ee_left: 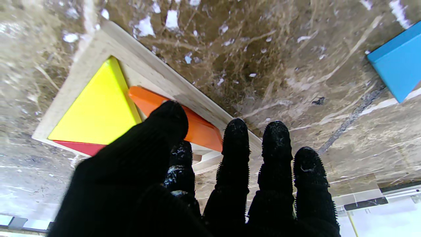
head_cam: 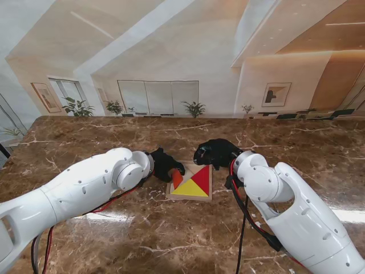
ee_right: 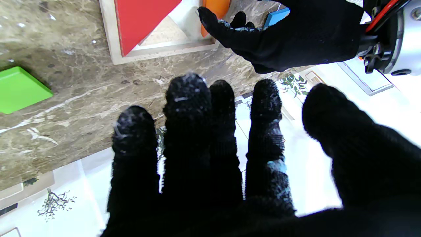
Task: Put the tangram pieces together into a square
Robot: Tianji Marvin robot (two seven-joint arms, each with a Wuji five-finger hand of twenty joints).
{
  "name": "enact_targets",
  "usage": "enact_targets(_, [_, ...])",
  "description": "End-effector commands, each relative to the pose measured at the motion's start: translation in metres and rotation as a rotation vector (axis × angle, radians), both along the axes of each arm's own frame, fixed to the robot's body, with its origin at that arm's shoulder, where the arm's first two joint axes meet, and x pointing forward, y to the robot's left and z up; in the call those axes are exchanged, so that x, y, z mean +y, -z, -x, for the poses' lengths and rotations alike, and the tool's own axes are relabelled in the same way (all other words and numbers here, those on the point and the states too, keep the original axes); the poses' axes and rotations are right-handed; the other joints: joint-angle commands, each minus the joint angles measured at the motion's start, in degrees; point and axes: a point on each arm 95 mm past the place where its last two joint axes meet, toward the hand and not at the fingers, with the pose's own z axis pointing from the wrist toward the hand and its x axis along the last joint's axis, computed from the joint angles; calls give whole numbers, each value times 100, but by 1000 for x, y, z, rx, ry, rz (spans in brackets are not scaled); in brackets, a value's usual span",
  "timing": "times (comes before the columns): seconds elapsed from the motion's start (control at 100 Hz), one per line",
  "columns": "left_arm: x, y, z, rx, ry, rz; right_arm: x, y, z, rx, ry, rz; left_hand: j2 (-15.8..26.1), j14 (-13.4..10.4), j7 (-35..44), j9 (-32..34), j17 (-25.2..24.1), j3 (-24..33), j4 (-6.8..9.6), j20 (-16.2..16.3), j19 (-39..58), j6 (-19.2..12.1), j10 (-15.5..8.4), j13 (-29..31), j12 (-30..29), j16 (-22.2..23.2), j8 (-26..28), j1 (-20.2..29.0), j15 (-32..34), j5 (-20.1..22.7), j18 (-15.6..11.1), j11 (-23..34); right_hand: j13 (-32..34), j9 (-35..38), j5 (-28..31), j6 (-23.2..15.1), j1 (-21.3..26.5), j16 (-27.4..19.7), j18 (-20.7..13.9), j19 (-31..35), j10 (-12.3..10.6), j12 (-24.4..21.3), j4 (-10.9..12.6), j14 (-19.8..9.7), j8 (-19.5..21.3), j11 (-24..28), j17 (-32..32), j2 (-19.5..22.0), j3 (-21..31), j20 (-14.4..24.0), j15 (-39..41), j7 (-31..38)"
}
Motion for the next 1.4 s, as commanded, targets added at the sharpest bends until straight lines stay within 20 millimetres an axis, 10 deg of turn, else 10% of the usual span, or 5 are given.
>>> enact_targets(0.0, [2,0,1,4,5,-2,-2,7,2,30,5,-1,-4,-28,177,-42,-70,36,-2,78,119,-126,-78,-30,120,59,100,158,107,88,-101,30,196,47,53,42,-314,-40,-8,243,1,-35,143,6,-27,67,35,149,57,-25,127,102])
enact_targets(1.39, [19,-10,-7,-34,-89,-14,-1,7,2,38,4,3,161,33,-214,-19,-27,-32,125,95,100,365,-30,56,-604,44,-81,-169,88,-228,-31,7,198,67,64,45,-319,-40,-8,249,0,-36,143,7,-26,74,31,158,60,-24,132,104])
